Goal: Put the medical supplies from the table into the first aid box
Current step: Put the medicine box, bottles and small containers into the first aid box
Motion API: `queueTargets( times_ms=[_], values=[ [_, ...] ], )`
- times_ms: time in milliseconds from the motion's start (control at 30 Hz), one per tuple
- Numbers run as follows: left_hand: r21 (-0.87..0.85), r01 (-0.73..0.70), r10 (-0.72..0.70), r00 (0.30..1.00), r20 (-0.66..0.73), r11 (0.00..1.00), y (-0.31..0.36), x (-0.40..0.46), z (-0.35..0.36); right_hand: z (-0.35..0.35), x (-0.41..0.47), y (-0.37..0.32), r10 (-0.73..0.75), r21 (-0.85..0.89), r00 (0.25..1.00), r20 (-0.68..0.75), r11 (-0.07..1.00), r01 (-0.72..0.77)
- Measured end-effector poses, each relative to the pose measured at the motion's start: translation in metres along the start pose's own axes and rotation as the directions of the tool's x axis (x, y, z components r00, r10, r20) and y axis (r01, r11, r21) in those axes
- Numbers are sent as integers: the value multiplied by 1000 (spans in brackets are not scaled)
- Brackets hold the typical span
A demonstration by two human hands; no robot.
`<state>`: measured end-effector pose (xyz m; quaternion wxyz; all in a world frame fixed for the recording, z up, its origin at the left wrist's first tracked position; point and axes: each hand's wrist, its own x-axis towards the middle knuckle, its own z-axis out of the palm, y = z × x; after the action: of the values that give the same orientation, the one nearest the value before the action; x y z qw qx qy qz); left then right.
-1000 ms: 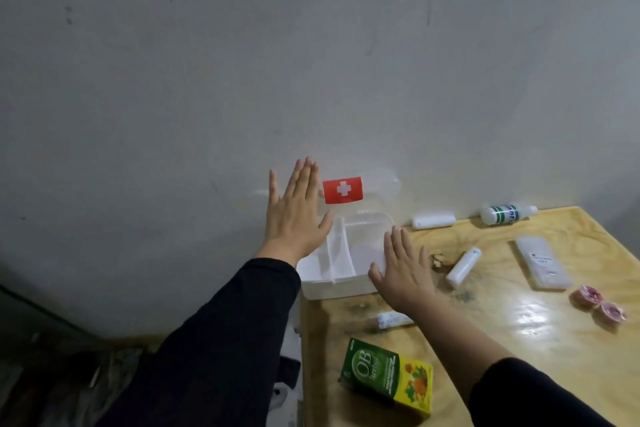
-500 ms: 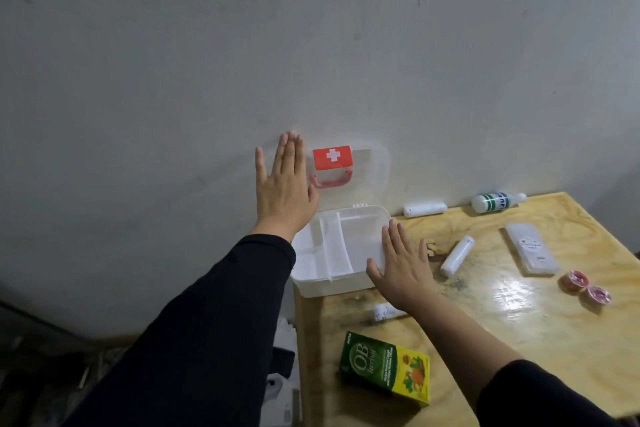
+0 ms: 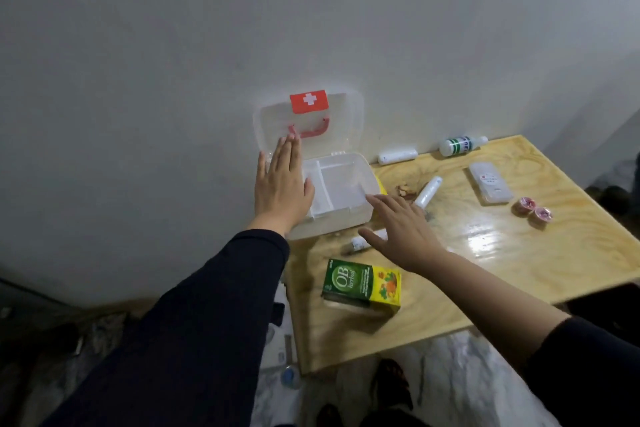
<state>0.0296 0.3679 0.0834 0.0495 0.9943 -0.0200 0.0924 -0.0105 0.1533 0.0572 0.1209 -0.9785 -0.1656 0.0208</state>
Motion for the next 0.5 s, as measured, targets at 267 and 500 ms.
queueTargets(
  times_ms=[267, 500],
  values=[
    [-178, 3, 54, 948, 313, 984, -1, -33, 43, 36, -74, 18, 105, 160, 964, 243, 976, -147],
    [-114, -16, 50, 953, 299, 993, -4, -32, 50, 37, -83, 16, 110, 242, 976, 188, 958, -155]
  ],
)
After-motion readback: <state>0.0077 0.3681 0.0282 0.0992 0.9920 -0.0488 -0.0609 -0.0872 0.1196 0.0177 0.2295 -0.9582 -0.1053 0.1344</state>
